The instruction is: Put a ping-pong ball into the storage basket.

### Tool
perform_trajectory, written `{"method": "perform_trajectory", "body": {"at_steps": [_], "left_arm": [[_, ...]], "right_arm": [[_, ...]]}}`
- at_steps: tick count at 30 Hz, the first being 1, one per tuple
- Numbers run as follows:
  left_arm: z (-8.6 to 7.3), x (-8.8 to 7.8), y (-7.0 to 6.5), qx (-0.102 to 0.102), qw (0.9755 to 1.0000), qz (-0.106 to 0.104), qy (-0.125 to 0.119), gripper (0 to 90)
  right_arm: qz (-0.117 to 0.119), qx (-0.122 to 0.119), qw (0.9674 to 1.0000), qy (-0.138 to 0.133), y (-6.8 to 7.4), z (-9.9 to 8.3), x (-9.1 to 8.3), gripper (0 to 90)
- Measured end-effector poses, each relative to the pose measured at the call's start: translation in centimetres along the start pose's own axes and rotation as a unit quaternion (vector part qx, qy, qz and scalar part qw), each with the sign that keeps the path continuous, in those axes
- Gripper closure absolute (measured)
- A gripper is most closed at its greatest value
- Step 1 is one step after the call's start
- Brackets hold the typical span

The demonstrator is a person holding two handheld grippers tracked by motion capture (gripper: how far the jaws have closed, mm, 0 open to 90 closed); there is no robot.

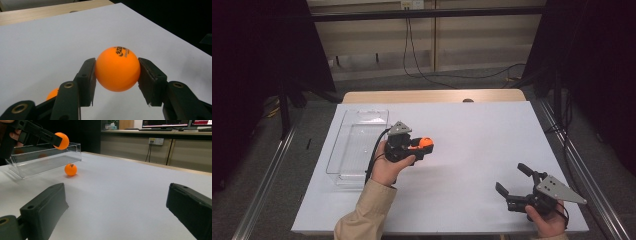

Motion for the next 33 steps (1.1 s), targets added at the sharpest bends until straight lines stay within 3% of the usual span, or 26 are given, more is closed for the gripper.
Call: {"method": "perform_trajectory", "body": {"at_steps": [33], "left_arm": [[0.4, -1.2, 1.6, -0.011, 0.9997, 0.02, -0.012, 50.7]], "right_arm": [[0.0, 0.0, 1.0, 0.0, 0.0, 0.0, 0.0, 2.3]]}}
Point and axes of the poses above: each handheld gripper's, and its own axes: x roughly forward along the jaws, z roughly out of its top, y roughly to its left, the point moved 6 cm from there along x, roughly forward along the jaws, and after that the axes turned 11 degrees about z, right-handed, at the moved point
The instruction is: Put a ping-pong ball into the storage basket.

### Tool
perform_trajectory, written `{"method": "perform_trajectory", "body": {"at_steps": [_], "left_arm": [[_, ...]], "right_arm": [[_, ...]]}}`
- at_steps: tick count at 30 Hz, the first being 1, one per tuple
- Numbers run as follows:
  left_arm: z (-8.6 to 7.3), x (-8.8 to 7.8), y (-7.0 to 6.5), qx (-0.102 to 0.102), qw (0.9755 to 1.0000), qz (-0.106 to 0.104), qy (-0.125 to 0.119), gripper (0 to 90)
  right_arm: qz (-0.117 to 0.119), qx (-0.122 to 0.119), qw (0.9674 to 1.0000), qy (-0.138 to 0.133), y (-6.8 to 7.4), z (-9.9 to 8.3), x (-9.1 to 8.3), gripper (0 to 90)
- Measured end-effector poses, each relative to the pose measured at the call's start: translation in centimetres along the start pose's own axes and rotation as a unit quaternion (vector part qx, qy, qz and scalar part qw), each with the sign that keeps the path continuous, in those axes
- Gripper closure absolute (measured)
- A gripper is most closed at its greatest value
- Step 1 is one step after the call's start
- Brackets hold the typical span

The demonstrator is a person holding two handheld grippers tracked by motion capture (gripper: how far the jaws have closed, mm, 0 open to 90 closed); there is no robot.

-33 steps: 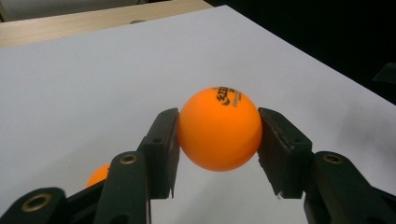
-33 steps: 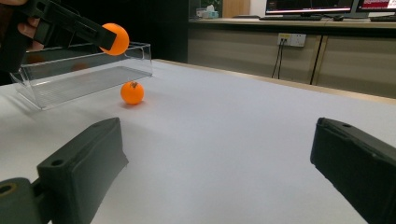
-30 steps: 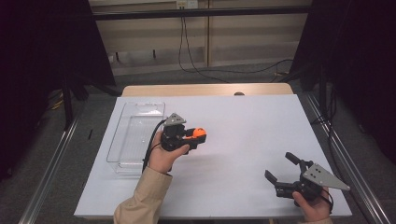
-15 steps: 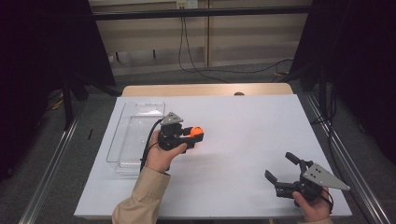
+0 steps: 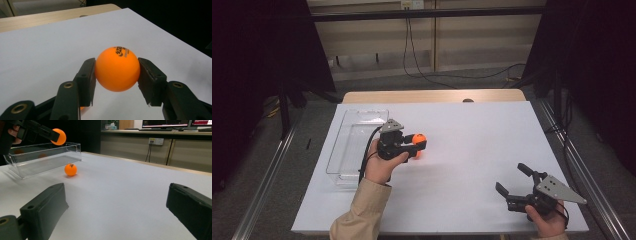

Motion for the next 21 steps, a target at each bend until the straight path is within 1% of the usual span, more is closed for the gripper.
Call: {"method": "perform_trajectory", "body": {"at_steps": [9, 21], "left_arm": [[0.1, -0.3, 0.5, -0.003, 1.0, 0.008, -0.002, 50.7], [0.3, -1.0, 1.6, -0.01, 0.9997, 0.019, -0.01, 50.8]], "right_arm": [[0.0, 0.0, 1.0, 0.0, 0.0, 0.0, 0.0, 2.3], [0.0, -0.002, 1.0, 0.001, 0.0, 0.0, 0.0, 2.3]]}}
Point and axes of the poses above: each handheld gripper's, and its own axes: x roughly forward along the jaws, z roughly out of its top, y roughly to its left, the point moved 6 cm from there along x, roughly forward along the jaws, and after that the axes turned 11 degrees about z, right-handed, at the moved point
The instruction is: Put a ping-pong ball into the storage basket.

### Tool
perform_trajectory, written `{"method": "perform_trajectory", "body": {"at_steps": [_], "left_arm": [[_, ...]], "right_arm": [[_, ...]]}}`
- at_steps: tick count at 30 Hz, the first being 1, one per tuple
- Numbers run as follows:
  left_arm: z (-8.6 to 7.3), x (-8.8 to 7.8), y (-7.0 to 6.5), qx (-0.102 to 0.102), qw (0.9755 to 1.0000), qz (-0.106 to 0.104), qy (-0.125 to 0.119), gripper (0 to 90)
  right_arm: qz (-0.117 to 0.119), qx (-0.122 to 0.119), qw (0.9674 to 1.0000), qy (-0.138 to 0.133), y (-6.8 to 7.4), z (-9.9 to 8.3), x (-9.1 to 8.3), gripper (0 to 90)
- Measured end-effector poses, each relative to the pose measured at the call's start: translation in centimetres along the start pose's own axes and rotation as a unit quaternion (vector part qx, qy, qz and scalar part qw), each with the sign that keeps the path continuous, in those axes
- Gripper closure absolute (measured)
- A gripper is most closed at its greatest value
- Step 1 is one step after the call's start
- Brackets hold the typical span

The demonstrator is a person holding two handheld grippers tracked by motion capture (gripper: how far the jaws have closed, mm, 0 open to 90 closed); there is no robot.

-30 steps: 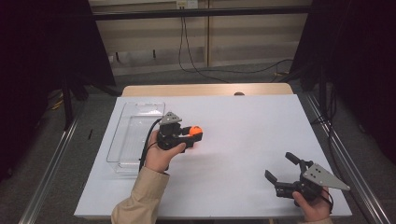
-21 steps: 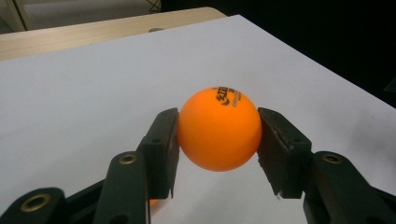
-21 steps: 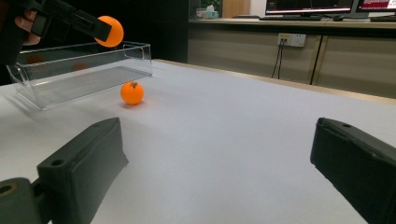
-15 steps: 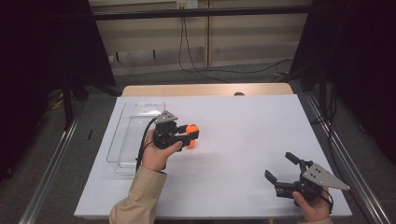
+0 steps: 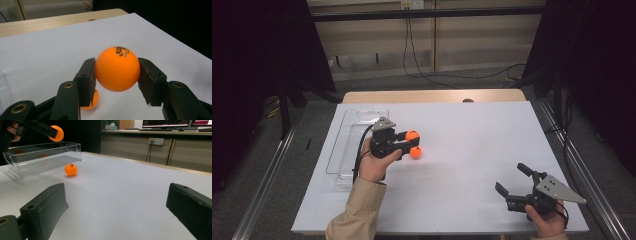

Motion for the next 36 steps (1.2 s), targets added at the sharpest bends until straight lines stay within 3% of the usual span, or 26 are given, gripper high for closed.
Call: {"method": "perform_trajectory", "body": {"at_steps": [36], "left_arm": [[-0.1, -0.9, 2.6, -0.016, 0.9992, 0.036, -0.004, 50.7]], "right_arm": [[0.001, 0.0, 1.0, 0.0, 0.0, 0.0, 0.1, 2.4]]}}
Point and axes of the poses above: each handheld gripper's, and its own axes: x roughly forward along the jaws, z roughly out of its top, y roughly to its left, the point moved 6 cm from there along x, roughly forward along the jaws, and after that the axes turned 11 degrees about z, right-handed, at the moved point
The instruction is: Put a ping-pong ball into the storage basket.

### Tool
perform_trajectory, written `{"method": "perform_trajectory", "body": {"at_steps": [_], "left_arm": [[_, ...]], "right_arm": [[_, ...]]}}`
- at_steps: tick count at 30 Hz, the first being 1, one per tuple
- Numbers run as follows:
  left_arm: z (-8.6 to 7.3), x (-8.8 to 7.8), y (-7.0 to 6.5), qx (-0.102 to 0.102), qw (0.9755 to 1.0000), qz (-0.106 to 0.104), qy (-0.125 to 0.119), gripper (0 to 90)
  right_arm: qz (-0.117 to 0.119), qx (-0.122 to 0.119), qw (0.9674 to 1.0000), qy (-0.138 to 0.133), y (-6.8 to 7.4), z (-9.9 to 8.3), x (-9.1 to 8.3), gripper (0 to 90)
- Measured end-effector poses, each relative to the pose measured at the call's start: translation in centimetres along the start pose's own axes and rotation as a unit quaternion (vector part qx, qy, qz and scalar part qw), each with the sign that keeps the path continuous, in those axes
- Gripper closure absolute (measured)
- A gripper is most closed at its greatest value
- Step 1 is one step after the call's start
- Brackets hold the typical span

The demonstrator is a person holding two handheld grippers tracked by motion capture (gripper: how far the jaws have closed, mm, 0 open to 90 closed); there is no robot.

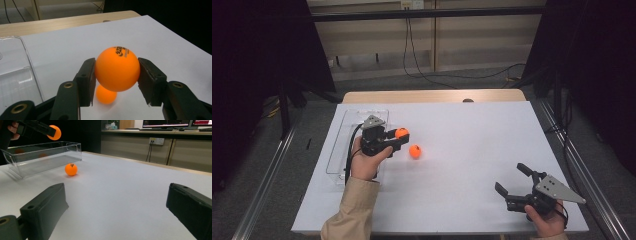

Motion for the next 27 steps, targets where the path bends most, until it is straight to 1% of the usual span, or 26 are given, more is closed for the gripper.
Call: {"method": "perform_trajectory", "body": {"at_steps": [8, 10, 18, 27], "left_arm": [[-0.1, -0.1, 0.7, -0.001, 0.9999, 0.011, 0.003, 50.7], [-0.1, -0.1, 0.8, -0.005, 0.9999, 0.013, 0.002, 50.7], [0.0, -0.5, 1.3, -0.003, 0.9997, 0.023, 0.0, 50.7], [0.1, -0.9, 1.9, -0.008, 0.9995, 0.031, -0.005, 50.7]], "right_arm": [[0.0, 0.0, 1.0, 0.0, 0.0, 0.0, 0.0, 2.4], [0.0, 0.0, 1.0, 0.001, 0.0, 0.0, 0.0, 2.4], [0.0, 0.0, 1.0, 0.0, 0.0, 0.0, 0.0, 2.4], [0.001, 0.0, 1.0, 0.001, 0.0, 0.0, 0.0, 2.4]]}}
Point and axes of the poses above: each handheld gripper's, and its own axes: x roughly forward along the jaws, z roughly out of its top, y roughly to its left, the point moved 6 cm from there along x, roughly forward along the jaws, and after that the axes turned 11 degrees about z, right-handed, at the moved point
